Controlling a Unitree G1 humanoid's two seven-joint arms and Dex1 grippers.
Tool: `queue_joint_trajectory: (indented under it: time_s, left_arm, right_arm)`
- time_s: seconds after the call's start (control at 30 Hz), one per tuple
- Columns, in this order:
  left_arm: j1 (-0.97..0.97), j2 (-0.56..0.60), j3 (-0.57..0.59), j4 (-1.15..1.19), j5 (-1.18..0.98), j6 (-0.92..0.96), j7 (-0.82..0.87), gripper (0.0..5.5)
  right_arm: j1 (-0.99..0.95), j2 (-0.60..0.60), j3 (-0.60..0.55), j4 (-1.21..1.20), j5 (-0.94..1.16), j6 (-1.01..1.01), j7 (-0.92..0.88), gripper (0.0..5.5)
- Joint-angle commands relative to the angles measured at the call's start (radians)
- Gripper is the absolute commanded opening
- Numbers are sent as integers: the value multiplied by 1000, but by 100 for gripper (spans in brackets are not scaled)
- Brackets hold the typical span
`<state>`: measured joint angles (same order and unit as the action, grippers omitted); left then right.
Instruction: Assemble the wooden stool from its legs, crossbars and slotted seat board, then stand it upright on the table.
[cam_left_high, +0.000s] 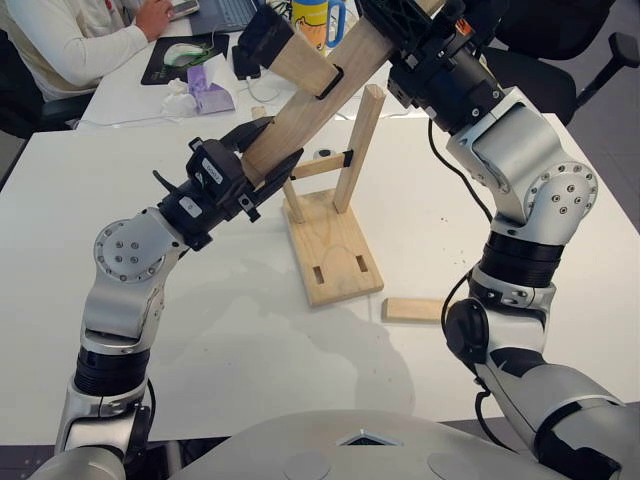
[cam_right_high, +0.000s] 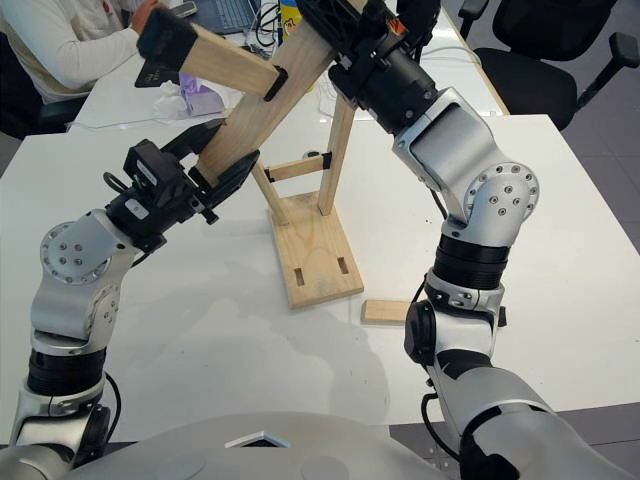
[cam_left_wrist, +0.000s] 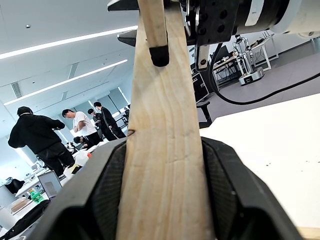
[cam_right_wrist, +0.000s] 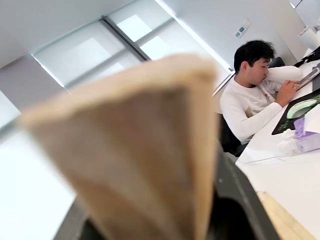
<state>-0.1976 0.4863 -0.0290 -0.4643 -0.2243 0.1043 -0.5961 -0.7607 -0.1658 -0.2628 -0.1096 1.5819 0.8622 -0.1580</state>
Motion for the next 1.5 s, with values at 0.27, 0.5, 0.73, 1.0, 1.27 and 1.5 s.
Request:
queue_joint_trajectory:
  time_s: [0.27, 0.5, 0.73, 1.0, 1.27, 1.5]
  left_arm:
    - [22, 28, 21, 52, 39, -22, 10, 205]
    - [98, 40, 32, 43, 24, 52, 6, 326]
    - [270, 70, 63, 66, 39, 70, -8, 326]
    - [359, 9, 53, 33, 76, 57, 78, 326]
    - [352, -10, 47, 29, 87, 56, 99, 326]
    - [360, -21, 41, 17, 89, 57, 107, 326]
  right_arm:
    - [-4, -28, 10, -11, -9, -8, 28, 112]
    - [46, -109, -7, -24, -95, -6, 60, 100]
    - [267, -367, -68, -105, -157, 112, 166, 100]
    - [543, -347, 49, -344, -409, 57, 149, 100]
    - [598, -311, 72, -372, -553, -5, 152, 100]
    - [637, -255, 79, -369, -622, -52, 155, 100]
